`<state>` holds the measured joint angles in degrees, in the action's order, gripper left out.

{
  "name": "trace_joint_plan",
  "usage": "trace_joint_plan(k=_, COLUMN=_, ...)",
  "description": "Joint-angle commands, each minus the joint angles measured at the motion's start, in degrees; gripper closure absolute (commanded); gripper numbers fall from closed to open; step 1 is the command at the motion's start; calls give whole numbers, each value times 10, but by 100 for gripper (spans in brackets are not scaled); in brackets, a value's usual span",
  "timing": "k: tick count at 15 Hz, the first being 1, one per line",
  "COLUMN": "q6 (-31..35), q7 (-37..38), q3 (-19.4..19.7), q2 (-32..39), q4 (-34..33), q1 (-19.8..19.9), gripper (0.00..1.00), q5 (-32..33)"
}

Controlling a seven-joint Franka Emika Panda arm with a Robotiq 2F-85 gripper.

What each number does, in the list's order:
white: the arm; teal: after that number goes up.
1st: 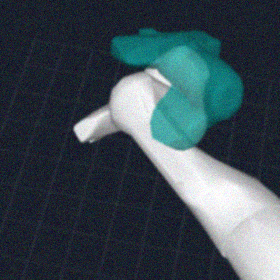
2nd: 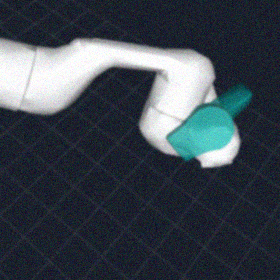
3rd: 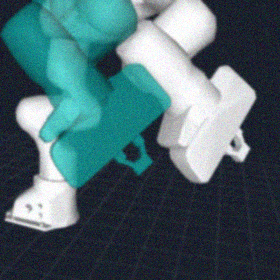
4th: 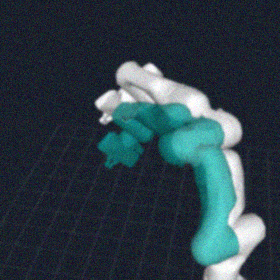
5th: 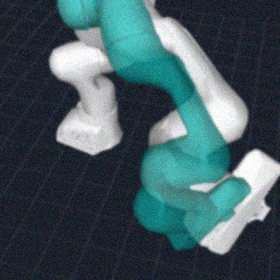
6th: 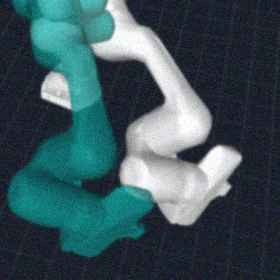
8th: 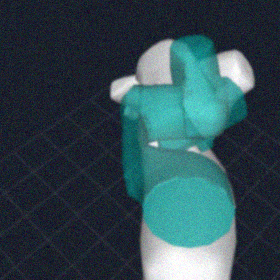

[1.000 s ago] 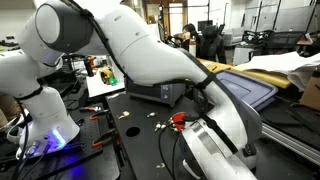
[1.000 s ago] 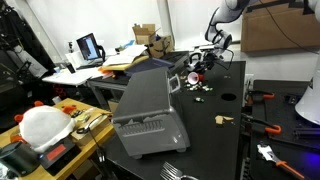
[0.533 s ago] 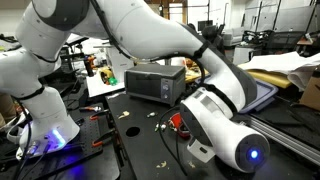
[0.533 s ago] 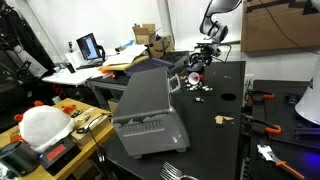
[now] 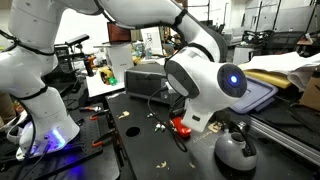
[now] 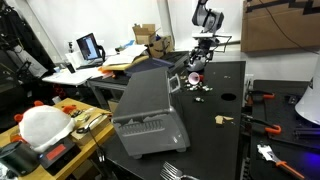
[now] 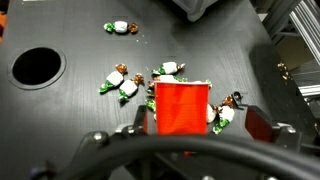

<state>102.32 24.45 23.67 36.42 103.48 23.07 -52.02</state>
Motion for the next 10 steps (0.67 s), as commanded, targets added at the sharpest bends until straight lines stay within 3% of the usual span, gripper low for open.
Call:
trace_joint_plan(k=1, q6=74, q7=-23, q3=3, q2=-93, q4=99, q1=-41, gripper=0, q5=64)
trace_joint_plan(k=10, q6=214, q7=-4, q3=-27, q2=-189, q4=214, q1=-82, gripper=0, q5=205)
